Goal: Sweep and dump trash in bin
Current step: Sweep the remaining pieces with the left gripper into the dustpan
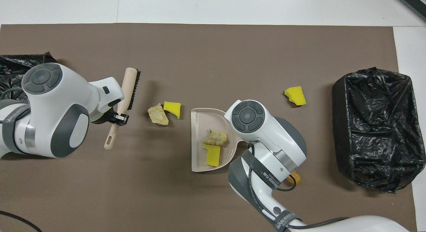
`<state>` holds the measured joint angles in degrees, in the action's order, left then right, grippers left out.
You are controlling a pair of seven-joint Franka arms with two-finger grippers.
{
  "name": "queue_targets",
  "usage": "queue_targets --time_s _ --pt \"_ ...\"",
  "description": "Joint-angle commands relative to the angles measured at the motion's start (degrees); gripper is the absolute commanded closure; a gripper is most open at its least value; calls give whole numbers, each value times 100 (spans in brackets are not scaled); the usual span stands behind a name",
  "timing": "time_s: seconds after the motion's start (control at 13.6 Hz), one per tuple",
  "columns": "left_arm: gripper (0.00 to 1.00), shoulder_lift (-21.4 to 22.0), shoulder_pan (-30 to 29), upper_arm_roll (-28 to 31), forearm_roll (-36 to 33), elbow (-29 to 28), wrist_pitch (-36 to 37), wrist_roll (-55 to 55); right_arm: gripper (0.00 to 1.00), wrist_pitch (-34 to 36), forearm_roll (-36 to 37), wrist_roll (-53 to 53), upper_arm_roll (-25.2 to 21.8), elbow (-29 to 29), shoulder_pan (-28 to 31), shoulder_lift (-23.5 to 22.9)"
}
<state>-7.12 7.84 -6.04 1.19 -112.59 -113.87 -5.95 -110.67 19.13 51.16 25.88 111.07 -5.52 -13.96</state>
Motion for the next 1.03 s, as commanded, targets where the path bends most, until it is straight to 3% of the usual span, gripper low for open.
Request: queue_targets --time_s 0.0,0.22,0.52,0.96 --pt "100 -517 77 -20 -145 343 -20 -589 100 -25 -49 -80 49 125 86 86" --pt "100 -536 138 -46 -145 220 40 -741 100 -25 -49 -176 49 125 95 86" --pt "100 -316 410 -230 -137 -139 76 -163 100 -25 -49 -176 49 125 95 77" --pt "100 -27 420 -1503 -137 -500 163 1374 100 -25 -49 -176 49 125 95 77"
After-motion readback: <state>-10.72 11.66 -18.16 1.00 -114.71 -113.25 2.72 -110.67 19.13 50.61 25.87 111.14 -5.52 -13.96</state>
